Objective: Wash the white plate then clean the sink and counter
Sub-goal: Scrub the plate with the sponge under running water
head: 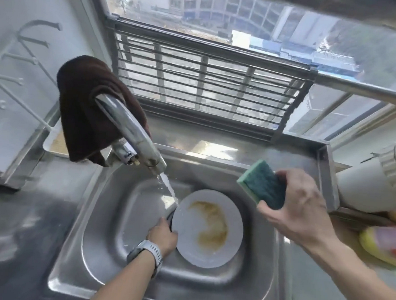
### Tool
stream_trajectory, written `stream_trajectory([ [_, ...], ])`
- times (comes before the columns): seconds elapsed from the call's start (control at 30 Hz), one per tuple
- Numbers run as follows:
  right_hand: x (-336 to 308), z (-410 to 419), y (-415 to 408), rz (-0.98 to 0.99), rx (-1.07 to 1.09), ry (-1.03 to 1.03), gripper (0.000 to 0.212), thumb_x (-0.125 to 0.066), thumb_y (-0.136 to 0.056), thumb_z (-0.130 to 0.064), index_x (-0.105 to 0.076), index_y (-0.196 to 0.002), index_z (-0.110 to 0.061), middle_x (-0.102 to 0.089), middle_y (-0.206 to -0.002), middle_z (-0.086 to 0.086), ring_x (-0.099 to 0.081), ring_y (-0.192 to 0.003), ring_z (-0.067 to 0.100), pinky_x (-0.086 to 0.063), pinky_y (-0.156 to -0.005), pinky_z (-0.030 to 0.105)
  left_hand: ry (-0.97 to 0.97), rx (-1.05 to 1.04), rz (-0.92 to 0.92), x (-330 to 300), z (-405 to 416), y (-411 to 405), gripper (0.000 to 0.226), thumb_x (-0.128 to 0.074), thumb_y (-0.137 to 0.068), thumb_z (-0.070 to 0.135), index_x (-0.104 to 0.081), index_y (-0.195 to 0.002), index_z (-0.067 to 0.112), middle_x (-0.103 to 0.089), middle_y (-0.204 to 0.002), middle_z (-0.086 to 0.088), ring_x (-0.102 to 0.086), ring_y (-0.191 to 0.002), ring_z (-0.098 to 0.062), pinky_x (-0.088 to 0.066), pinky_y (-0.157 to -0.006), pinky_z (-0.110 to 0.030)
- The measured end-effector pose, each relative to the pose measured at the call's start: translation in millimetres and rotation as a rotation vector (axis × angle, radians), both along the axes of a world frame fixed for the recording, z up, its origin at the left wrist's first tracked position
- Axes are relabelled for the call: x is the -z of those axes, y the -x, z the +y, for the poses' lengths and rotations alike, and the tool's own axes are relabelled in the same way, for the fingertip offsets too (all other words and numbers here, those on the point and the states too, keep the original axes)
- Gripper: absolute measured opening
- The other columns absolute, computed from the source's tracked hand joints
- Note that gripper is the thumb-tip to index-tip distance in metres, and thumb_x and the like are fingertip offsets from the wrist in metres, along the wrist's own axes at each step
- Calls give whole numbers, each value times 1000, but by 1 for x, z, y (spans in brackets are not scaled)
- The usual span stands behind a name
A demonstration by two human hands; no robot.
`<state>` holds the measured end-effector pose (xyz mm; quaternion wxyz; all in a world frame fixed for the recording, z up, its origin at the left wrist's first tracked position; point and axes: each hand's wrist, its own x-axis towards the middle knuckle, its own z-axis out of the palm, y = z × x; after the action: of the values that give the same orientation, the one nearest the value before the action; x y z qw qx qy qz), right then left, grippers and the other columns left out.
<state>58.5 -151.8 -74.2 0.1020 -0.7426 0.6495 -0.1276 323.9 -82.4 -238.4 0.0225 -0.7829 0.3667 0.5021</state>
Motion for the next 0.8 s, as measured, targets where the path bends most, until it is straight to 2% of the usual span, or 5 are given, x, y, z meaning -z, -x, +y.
stream_trajectory([
  [0.1,43,38,-30,53,-48,-199,61,-61,-65,-50,-49,-118,-24,-53,-99,-4,-54,-89,18,-50,-78,30,16,-7,28,10,-3,-4,29,-57,-93,27,-51,-116,11,-64,-126,-16,-60,-119,-35,-48,-100,-37],
  [0.23,115,52,-55,264,-88,-517,79,-56,-79,-53,-20,-148,-37,-49,-117,6,-56,-103,28,-52,-83,37,24,-19,45,20,-5,-4,33,-60,-92,25,-50,-121,12,-63,-129,-15,-59,-121,-35,-48,-100,-37],
  [0.33,152,59,-61,336,-113,-622,72,-51,-86,-58,-21,-149,-38,-47,-124,13,-58,-103,36,-54,-81,41,39,0,45,27,-3,-2,40,-61,-94,24,-48,-129,11,-63,-133,-15,-60,-123,-36,-48,-101,-37],
  [0.57,169,76,-102,301,-265,-615,64,-58,-83,-39,-30,-140,-31,-46,-125,13,-61,-91,34,-44,-67,35,24,34,27,40,13,-8,38,-52,-95,23,-43,-131,19,-63,-132,-12,-61,-119,-37,-49,-102,-43],
  [0.8,188,19,-115,319,-247,-462,65,-62,-88,-36,-34,-147,-28,-48,-134,17,-61,-100,38,-52,-73,39,20,86,1,49,14,-11,27,-51,-97,22,-45,-122,14,-62,-130,-13,-61,-117,-37,-50,-99,-44],
])
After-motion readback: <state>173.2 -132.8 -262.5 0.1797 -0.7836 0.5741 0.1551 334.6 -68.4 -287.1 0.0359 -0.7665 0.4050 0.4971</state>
